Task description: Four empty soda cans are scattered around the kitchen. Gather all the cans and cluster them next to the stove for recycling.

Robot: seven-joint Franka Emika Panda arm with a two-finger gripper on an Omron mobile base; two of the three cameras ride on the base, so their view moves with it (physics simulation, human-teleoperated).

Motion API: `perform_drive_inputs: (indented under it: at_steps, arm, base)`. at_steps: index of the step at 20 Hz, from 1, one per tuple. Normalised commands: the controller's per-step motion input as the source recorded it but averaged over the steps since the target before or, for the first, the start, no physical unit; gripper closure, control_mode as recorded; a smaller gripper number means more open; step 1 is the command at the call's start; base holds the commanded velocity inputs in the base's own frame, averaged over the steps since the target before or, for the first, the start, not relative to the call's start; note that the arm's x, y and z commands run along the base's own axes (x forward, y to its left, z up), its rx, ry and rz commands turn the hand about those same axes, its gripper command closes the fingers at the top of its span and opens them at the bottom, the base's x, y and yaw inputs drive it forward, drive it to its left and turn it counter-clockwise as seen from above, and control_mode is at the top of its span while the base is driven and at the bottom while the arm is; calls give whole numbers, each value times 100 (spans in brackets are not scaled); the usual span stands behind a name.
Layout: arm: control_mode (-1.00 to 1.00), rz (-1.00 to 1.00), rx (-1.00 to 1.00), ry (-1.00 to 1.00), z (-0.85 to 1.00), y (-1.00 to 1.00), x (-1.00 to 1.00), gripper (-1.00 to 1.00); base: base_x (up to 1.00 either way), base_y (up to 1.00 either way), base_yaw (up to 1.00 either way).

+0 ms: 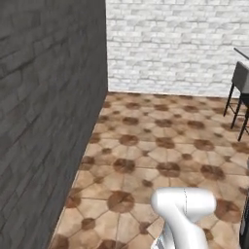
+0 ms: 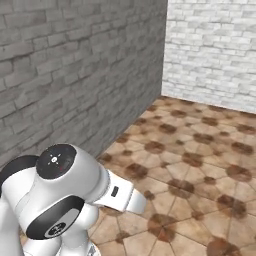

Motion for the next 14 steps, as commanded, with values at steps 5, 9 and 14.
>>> perform_drive_inputs:
  at_steps: [5,9,14]
  arm:
    - [100,0,0,0,0,0,0,-100]
    - [100,0,0,0,0,0,0,-100]
    - [100,0,0,0,0,0,0,-100]
  base:
    - [85,41,-21]
    - [89,35,-22]
    - [99,10,-28]
